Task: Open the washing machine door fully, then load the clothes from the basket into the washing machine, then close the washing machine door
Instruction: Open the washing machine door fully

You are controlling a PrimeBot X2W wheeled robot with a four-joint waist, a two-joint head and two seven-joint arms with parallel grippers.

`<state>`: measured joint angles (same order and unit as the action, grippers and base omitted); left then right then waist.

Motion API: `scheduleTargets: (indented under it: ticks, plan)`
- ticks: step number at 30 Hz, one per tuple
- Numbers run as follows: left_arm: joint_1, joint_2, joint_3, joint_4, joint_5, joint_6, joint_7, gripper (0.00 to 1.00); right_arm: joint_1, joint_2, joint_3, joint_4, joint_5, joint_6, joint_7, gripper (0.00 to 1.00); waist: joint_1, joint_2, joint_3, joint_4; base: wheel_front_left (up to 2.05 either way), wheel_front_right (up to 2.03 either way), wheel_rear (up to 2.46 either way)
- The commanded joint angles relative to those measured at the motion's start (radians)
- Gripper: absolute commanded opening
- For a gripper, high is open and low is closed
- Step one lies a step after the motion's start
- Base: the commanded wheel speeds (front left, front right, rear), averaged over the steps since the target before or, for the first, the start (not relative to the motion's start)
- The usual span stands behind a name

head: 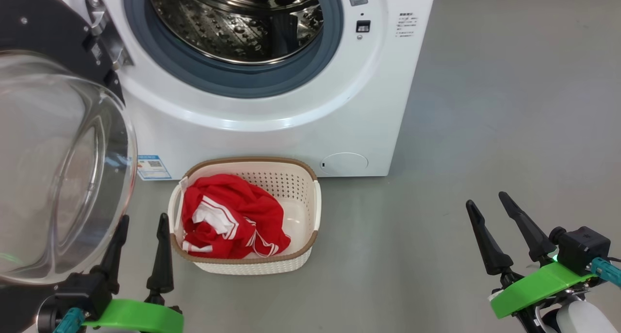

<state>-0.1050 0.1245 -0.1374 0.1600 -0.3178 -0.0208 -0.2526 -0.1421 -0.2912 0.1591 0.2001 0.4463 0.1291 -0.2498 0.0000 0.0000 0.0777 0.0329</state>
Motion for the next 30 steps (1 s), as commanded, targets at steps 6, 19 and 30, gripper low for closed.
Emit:
scheduleTargets:
  ticks: [6, 19, 30]
  plan:
    - [0.000, -0.002, 0.059, -0.025, 0.018, -0.011, -0.009, 1.00, -0.014, -0.016, 0.006, -0.033, -0.001, 0.002, -0.012, 1.00, 0.0000, 0.0000, -0.003, -0.025, 0.00, 0.00, 0.00]
    - [0.009, -0.023, 0.089, -0.014, 0.032, -0.049, -0.009, 1.00, -0.011, -0.020, -0.006, -0.041, -0.002, 0.002, -0.012, 1.00, 0.0000, 0.0000, 0.000, -0.035, 0.00, 0.00, 0.00]
    - [0.008, -0.037, 0.107, -0.001, 0.050, -0.068, -0.009, 1.00, -0.012, -0.021, -0.011, -0.045, -0.002, 0.002, -0.012, 1.00, 0.0000, 0.0000, 0.005, -0.032, 0.00, 0.00, 0.00]
